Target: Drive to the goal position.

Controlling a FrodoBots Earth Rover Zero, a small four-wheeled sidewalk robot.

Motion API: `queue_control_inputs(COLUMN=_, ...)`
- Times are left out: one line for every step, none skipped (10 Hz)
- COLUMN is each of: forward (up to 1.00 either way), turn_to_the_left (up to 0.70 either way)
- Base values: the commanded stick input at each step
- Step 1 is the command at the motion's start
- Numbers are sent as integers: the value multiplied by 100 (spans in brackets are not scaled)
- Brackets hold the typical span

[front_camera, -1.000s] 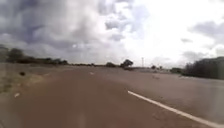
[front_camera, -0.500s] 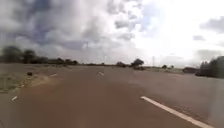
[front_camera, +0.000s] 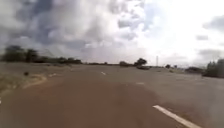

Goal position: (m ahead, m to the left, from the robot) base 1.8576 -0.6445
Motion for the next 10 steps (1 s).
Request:
queue_control_inputs(forward=100, turn_to_the_left=0)
queue_control_inputs(forward=100, turn_to_the_left=0)
queue_control_inputs(forward=100, turn_to_the_left=0)
queue_control_inputs(forward=100, turn_to_the_left=0)
queue_control_inputs(forward=100, turn_to_the_left=0)
queue_control_inputs(forward=100, turn_to_the_left=0)
queue_control_inputs(forward=100, turn_to_the_left=0)
queue_control_inputs(forward=100, turn_to_the_left=0)
queue_control_inputs(forward=100, turn_to_the_left=0)
queue_control_inputs(forward=100, turn_to_the_left=0)
